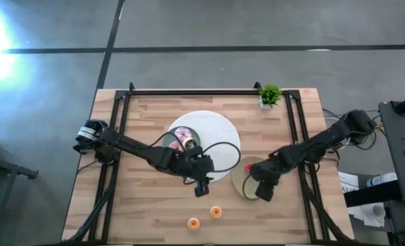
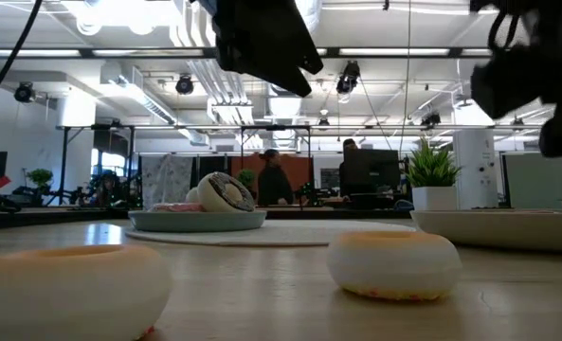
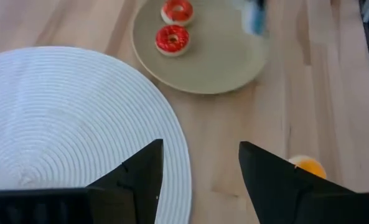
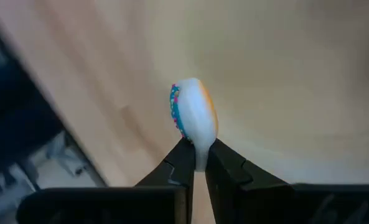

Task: Pick & Place donuts
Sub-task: Put the small blue donut on the brown plate, then put the small white donut on the brown plate

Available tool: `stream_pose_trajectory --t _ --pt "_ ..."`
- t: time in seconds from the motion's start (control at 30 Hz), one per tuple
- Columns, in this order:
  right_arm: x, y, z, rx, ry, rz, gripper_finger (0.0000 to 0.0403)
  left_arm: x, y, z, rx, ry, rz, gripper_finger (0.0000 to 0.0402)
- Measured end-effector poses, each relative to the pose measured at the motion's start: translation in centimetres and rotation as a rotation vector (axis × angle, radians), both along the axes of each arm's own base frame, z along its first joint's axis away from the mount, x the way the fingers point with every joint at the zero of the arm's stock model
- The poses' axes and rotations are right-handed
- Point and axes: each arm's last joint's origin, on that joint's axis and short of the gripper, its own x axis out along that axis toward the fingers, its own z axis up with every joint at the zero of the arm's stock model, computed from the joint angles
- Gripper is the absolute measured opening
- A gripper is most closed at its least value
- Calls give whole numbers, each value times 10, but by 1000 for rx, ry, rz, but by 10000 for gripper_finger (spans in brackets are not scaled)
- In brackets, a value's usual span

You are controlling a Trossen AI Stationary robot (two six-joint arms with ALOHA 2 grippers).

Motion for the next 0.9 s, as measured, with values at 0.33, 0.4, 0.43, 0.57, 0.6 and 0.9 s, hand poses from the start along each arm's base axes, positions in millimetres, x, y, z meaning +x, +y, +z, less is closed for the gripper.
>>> stream_pose_trajectory --t 0.33,0.4,0.43,0.57,0.6,0.9 --pt "-23 -18 -28 -70 127 -116 84 -18 -24 -28 -46 85 7 183" --pt "-24 -19 -28 -101 132 -127 106 -24 -31 -34 -43 103 -19 183" --pt "-25 -20 -29 -118 132 -134 118 -26 -35 -36 -39 110 -32 183" --pt "-25 -22 -25 -194 134 -135 163 -39 -56 -43 -34 141 -115 183" --pt "-25 -23 -23 -218 134 -124 173 -41 -60 -44 -41 144 -148 183" --pt "-11 -21 16 -469 -69 6 212 -58 -104 -42 -29 88 -451 184"
